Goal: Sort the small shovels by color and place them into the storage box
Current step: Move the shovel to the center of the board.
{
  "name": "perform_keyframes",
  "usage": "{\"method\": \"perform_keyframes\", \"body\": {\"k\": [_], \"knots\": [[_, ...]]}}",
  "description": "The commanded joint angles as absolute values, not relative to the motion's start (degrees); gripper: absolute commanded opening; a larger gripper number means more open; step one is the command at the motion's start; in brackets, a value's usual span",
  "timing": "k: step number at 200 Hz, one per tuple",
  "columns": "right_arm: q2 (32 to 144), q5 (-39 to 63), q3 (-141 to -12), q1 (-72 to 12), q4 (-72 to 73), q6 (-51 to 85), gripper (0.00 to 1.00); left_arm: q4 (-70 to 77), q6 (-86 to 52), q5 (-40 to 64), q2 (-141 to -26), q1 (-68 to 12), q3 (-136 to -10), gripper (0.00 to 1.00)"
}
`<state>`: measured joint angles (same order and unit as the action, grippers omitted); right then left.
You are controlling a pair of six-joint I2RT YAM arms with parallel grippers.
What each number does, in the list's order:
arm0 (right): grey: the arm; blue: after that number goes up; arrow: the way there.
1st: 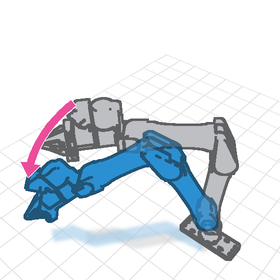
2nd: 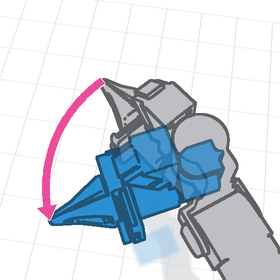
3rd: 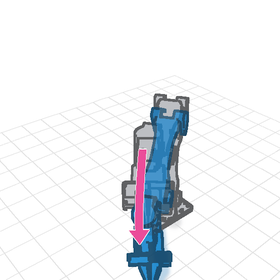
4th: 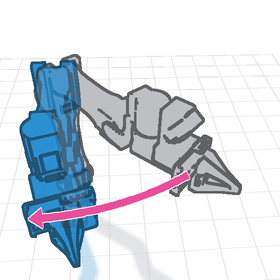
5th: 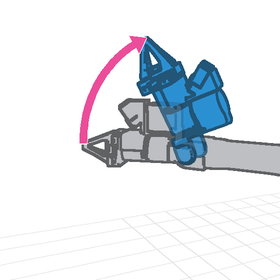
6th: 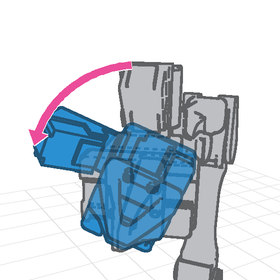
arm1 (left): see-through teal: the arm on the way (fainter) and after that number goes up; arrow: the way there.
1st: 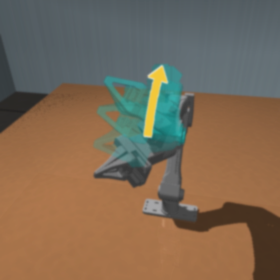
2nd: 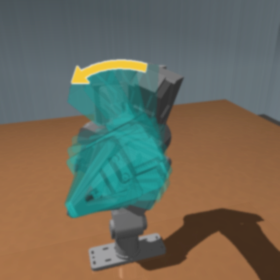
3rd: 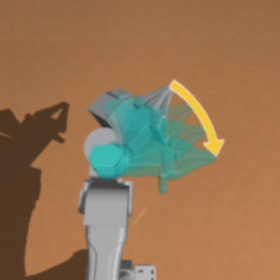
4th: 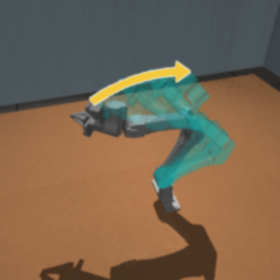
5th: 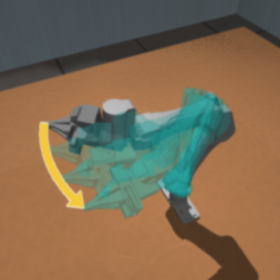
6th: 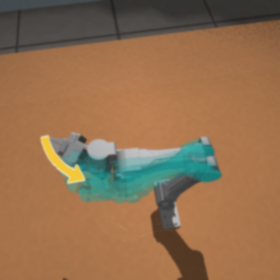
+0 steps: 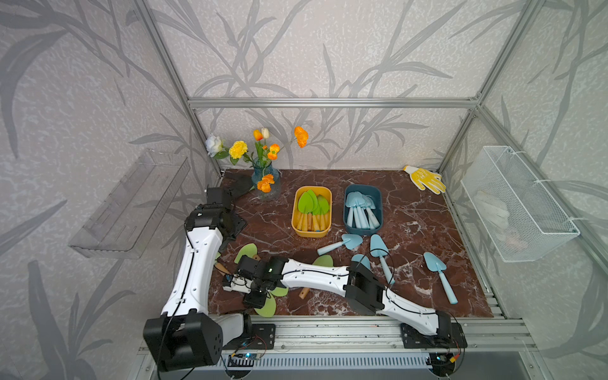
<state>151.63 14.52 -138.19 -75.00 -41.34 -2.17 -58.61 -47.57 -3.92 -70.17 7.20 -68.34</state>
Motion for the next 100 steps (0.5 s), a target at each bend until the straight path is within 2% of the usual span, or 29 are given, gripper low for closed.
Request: {"method": "perform_keyframes", "body": {"k": [1, 40, 80, 100], "knots": [[154.52, 6.79, -140.26, -72.52, -41.56, 1.26, 0.48, -59.79, -47.22, -3.41, -70.64, 7.45, -70.75, 0.76], [154.5, 4.7, -140.71, -66.58, -48.29, 3.73, 0.47, -59.94, -46.17, -0.26, -71.15, 7.31, -70.62, 0.76], [143.77, 3.68, -123.71, -64.51, -43.91, 0.93, 0.47, -59.36, -44.44, 3.74, -70.61, 6.8, -67.92, 0.76], [137.36, 6.27, -116.9, -64.43, -42.24, 0.2, 0.47, -58.01, -42.94, 5.99, -69.94, 5.46, -65.54, 0.76]]}}
